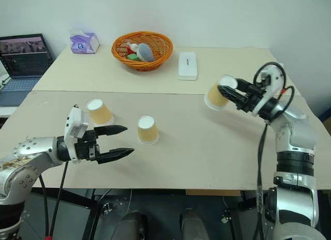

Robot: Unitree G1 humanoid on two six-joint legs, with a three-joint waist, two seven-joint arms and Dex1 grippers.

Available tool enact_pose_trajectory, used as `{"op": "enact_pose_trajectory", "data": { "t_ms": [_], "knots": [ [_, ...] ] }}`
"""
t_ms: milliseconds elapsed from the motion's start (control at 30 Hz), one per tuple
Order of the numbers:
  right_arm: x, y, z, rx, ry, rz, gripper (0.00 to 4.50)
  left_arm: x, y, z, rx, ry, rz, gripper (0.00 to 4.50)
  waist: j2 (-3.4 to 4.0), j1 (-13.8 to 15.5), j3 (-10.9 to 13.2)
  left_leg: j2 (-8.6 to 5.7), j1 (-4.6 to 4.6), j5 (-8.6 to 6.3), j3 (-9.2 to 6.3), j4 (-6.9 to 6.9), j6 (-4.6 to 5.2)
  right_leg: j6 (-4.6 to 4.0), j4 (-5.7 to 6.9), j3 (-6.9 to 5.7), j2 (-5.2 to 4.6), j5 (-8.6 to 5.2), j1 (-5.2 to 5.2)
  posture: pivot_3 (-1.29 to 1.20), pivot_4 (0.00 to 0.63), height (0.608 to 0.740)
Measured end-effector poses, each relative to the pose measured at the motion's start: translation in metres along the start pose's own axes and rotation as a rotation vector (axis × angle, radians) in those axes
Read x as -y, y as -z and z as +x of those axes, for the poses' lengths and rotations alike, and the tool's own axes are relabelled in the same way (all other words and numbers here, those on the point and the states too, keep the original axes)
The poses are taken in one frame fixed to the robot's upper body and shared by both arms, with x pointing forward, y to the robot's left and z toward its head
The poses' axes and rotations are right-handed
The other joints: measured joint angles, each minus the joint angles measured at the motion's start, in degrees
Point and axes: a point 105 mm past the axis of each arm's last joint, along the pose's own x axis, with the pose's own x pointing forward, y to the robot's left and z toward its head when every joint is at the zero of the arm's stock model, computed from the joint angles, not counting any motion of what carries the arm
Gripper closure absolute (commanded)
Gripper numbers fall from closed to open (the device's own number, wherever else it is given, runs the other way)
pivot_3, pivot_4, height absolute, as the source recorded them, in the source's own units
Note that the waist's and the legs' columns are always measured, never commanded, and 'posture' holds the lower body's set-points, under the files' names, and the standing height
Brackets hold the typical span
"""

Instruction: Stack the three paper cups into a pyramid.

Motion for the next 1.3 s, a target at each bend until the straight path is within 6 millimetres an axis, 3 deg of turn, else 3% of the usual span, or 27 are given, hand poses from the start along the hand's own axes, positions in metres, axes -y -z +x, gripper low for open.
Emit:
{"op": "enact_pose_trajectory", "data": {
  "t_ms": [200, 567, 1033, 1300],
  "knots": [
    [-0.033, 0.027, 0.026, -0.127, -0.218, 0.027, 1.7, 0.0, 0.004, -0.001, -0.006, -0.016, -0.013, 0.0, 0.0, 0.2, 0.0, -0.01, -0.04, 0.0, 0.01, 0.0, 0.0, -0.01, -0.04, -0.03, -0.03, 0.01, -0.01, 0.0, 0.15, 0.675],
    [-0.065, 0.057, 0.041, -0.219, -0.403, 0.032, 1.7, 0.005, 0.007, 0.0, -0.008, -0.029, -0.011, 0.0, 0.0, 0.2, 0.0, 0.01, -0.03, 0.0, -0.02, 0.0, 0.0, -0.01, 0.0, -0.06, -0.02, 0.01, -0.02, 0.0, 0.15, 0.675],
    [-0.077, 0.074, 0.052, -0.219, -0.429, 0.049, 1.7, 0.005, 0.005, 0.003, 0.008, -0.029, -0.013, 0.0, 0.0, 0.2, 0.0, 0.0, -0.03, 0.0, -0.02, 0.0, -0.01, -0.01, 0.01, -0.06, -0.02, 0.01, -0.02, 0.0, 0.15, 0.675],
    [-0.079, 0.072, 0.062, -0.203, -0.439, 0.046, 1.7, 0.006, 0.004, 0.006, 0.01, -0.021, -0.008, 0.0, 0.0, 0.1, 0.0, 0.01, -0.03, 0.0, -0.02, 0.0, -0.01, -0.01, 0.01, -0.06, -0.02, 0.01, -0.02, 0.0, 0.15, 0.675]
  ]
}}
